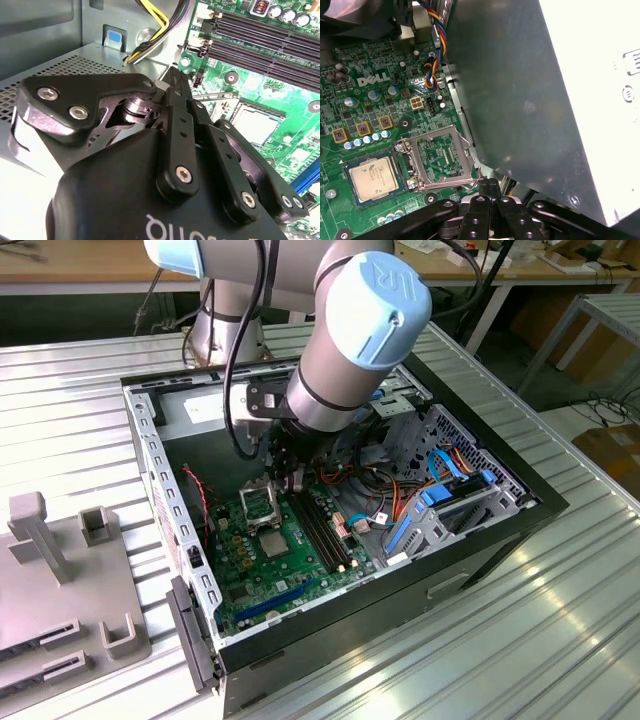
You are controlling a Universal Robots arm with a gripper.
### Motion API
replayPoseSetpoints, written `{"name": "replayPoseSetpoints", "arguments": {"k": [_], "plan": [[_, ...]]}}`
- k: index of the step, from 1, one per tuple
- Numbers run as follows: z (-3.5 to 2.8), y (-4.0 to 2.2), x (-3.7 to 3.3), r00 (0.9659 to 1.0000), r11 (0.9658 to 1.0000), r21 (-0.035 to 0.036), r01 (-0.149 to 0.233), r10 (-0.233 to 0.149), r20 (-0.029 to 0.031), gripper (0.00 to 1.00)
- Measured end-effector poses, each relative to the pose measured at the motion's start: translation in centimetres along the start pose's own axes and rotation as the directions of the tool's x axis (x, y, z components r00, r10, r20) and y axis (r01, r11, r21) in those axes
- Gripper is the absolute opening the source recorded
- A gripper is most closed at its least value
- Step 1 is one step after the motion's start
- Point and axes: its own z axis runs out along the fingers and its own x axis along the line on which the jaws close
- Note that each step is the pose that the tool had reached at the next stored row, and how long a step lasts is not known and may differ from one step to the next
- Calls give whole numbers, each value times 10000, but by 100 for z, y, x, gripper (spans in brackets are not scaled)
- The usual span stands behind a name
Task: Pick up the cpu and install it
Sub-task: 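Close the cpu cover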
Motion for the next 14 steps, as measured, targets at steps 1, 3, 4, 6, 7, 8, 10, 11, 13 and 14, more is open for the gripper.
{"name": "replayPoseSetpoints", "arguments": {"k": [1,3,4,6,7,8,10,11,13,14], "plan": [[-8,1,-2,10000,10000,-1,4,-4,0,11],[-26,2,-7,10000,10000,-3,12,-12,-1,11],[-34,3,-10,10000,10000,-4,15,-15,-1,11],[-52,5,-14,10000,10000,-6,23,-23,-2,11],[-59,6,-15,10000,10000,-7,28,-28,-3,11],[-62,6,-16,10000,10000,-8,32,-32,-2,11],[-63,6,-17,10000,10000,-10,42,-42,0,11],[-63,6,-17,10000,10000,-12,46,-46,-3,11],[-49,-9,-16,10000,10000,-17,63,-63,-11,11],[-38,-24,-18,10000,9999,-28,97,-97,-23,11]]}}
